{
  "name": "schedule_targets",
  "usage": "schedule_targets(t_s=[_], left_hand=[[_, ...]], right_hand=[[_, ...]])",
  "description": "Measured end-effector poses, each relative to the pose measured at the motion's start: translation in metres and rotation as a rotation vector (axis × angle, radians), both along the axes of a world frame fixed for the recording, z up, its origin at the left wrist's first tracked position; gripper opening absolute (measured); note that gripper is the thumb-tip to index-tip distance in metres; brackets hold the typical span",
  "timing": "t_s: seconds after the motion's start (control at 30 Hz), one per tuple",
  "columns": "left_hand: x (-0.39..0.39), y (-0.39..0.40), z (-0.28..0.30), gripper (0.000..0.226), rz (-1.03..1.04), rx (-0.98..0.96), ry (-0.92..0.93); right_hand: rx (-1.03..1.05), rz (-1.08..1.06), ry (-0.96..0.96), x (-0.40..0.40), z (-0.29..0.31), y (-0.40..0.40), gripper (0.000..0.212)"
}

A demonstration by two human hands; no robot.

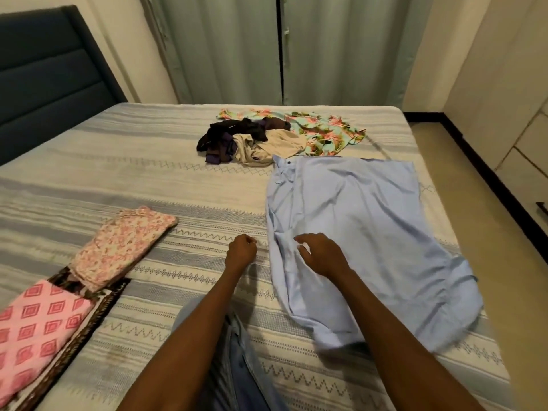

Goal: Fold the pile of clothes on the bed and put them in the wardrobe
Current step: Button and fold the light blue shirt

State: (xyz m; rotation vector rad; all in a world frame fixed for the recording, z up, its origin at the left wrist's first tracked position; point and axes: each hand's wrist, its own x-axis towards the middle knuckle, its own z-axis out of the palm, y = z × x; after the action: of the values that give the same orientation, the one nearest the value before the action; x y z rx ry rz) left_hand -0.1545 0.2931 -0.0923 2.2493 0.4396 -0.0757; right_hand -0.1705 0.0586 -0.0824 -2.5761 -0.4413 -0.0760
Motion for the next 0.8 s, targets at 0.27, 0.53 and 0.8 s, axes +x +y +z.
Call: schedule_targets(t_s=[0.27,0.53,0.8], left_hand=[[0.007,0.019,-0.022,0.026,0.143,-0.101,0.008],[0.017,0.016,-0.027,0.021,0.244,-0.632,0.065],[0.033,0.006,-0.003,0.037,0.313,-0.973,0.1]], right_hand=[[-0.295,-0.058,0.018,0.077,-0.002,0.077,0.024],[-0.303,-0.059,0.098,0.107,-0.004,0.1,0.021],[0.925,-0.154,0.452,0.074,0.036,0.064,0.021]])
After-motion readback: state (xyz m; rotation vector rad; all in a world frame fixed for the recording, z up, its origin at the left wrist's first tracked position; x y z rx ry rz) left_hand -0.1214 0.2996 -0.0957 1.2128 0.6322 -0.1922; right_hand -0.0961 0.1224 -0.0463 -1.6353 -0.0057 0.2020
